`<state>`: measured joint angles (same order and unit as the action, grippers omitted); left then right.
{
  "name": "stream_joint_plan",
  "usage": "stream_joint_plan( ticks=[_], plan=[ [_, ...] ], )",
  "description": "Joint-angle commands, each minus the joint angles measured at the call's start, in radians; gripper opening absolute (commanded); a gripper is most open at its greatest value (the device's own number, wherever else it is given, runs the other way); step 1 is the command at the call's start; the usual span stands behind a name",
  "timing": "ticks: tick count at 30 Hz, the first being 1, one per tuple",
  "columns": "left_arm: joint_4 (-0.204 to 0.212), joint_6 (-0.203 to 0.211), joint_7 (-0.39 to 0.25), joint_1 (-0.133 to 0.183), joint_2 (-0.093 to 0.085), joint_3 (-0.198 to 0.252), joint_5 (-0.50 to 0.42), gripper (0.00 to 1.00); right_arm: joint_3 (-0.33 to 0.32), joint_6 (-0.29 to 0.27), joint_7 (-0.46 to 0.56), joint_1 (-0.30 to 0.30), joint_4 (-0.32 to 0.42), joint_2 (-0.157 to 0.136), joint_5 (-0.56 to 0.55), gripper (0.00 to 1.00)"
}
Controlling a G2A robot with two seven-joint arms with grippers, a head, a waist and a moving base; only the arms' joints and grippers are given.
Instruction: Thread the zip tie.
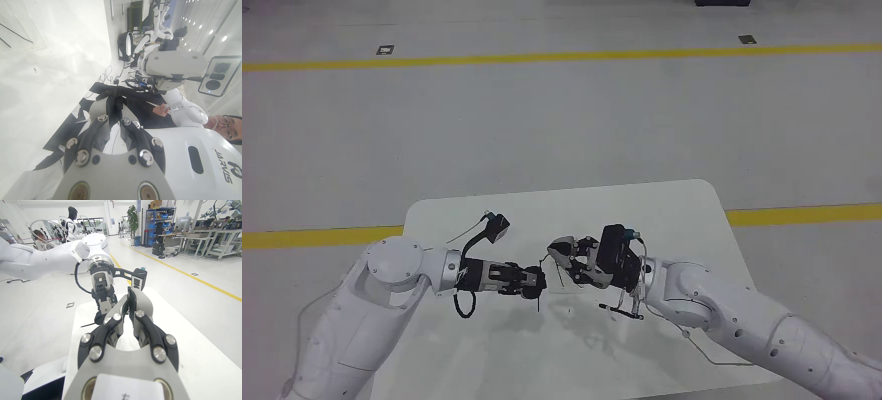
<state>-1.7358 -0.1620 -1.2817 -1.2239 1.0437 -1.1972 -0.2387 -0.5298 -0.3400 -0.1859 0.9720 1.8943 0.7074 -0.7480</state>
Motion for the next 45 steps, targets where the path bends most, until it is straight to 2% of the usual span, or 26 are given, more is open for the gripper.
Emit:
stream_joint_plan(
  ticks=[1,8,20,45],
  plan=[
    [0.0,0.0,0.0,0.0,0.0,0.0,0.0,0.0,0.0,0.0,0.0,0.0,0.0,0.0,0.0,0.0],
    [0.0,0.0,0.0,0.0,0.0,0.0,0.0,0.0,-0.001,0.002,0.001,0.002,0.0,0.0,0.0,0.0],
    [0.0,0.0,0.0,0.0,0.0,0.0,0.0,0.0,-0.047,0.0,0.0,0.044,0.002,0.023,-0.06,0.0],
    [0.0,0.0,0.0,0.0,0.0,0.0,0.0,0.0,-0.056,0.0,0.0,0.066,-0.015,0.045,-0.102,0.0]
  ],
)
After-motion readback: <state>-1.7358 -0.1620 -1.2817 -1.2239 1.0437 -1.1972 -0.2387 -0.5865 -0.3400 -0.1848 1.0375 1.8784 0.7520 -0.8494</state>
